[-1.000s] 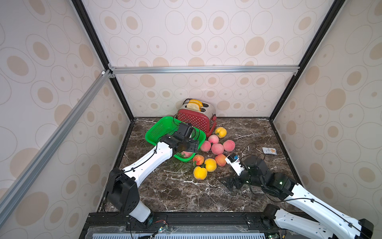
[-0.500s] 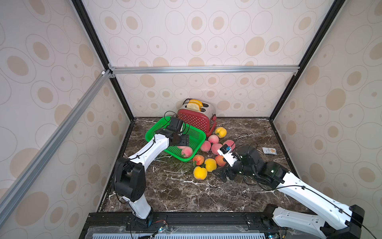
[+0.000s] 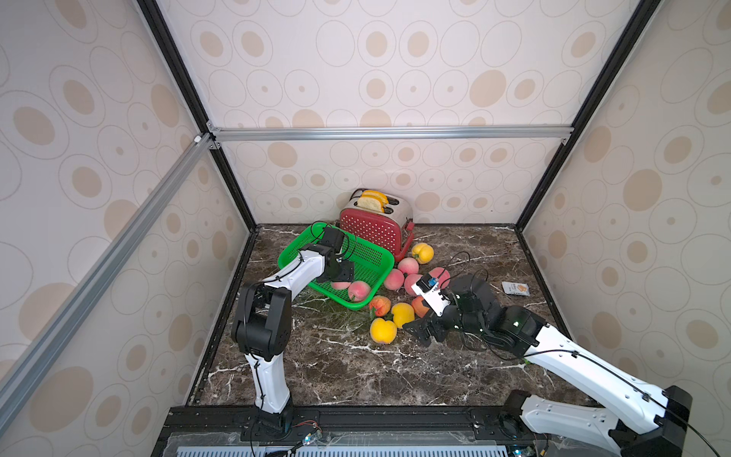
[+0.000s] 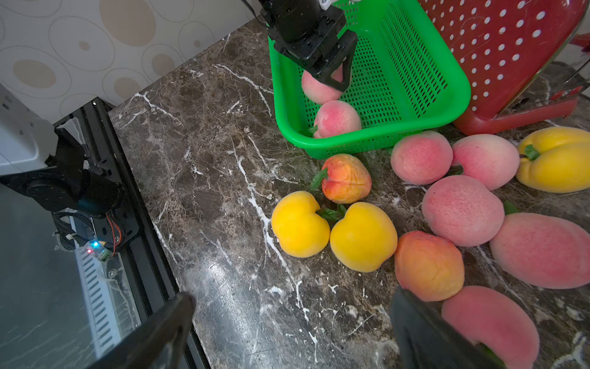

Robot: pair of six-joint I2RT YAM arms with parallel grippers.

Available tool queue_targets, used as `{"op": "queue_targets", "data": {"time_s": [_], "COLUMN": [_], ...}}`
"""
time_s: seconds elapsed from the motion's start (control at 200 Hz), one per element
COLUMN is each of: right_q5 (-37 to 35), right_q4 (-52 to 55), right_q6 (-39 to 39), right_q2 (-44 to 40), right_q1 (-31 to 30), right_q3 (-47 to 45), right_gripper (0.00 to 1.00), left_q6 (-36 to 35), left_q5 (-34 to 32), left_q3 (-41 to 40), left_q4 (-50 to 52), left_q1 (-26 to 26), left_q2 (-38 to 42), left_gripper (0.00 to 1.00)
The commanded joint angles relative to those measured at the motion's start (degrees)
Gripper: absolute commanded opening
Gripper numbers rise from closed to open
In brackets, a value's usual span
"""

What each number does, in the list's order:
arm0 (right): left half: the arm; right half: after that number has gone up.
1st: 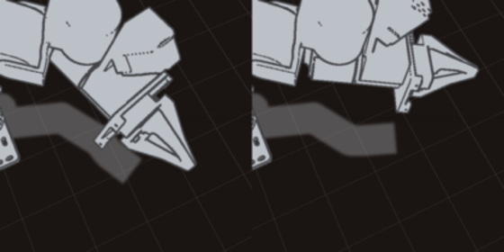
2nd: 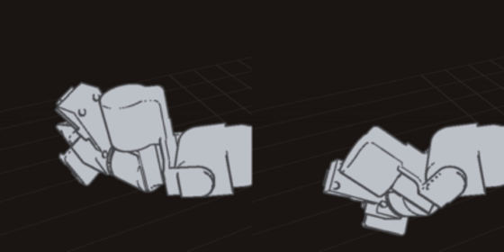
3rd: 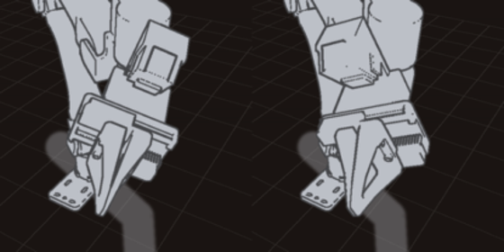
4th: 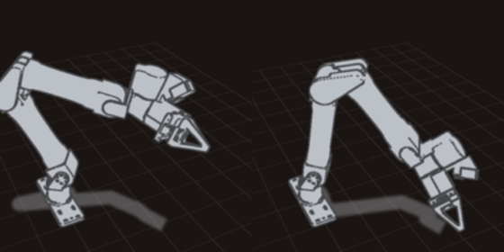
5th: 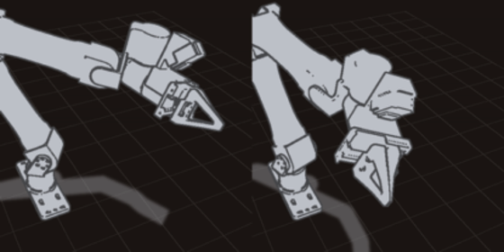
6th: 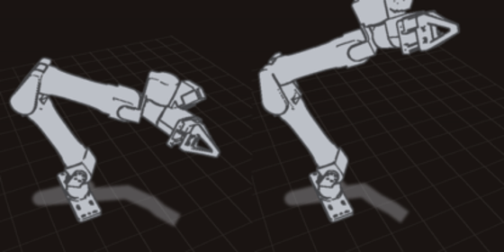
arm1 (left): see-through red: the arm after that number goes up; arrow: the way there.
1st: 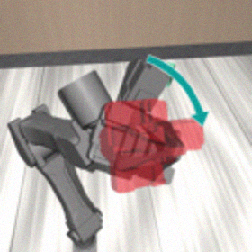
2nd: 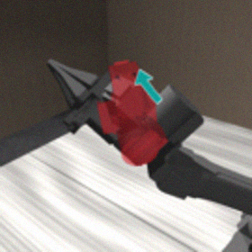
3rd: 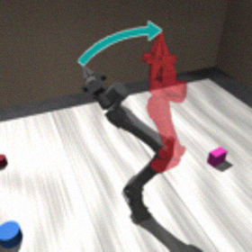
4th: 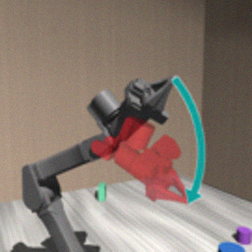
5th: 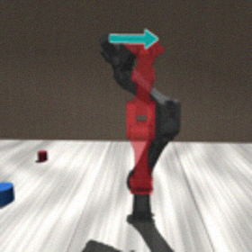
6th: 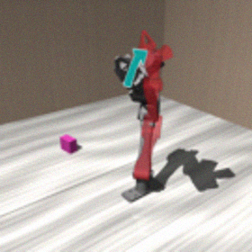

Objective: Put the peaches into the basket
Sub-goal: Place the peach in the basket.

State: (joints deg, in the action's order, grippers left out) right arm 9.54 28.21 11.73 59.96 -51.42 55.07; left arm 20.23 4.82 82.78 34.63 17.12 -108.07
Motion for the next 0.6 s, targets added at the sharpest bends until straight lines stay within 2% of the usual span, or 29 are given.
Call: {"op": "queue_targets", "data": {"time_s": [0.0,0.596], "right_q5": [0.3,-1.4], "right_q4": [0.4,2.1], "right_q6": [0.2,0.7], "right_q2": [-1.4,-5.4], "right_q1": [0.1,0.5], "right_q3": [-1.8,-4.4], "right_gripper": [1.0,1.0], "left_q6": [-0.1,0.1], "left_q5": [0.7,1.9], "left_q3": [1.7,2.0], "left_q4": [-0.3,-1.3], "left_q1": [-0.4,-0.8], "left_q2": [-0.2,-1.8], "left_gripper": [0.81,0.9]}}
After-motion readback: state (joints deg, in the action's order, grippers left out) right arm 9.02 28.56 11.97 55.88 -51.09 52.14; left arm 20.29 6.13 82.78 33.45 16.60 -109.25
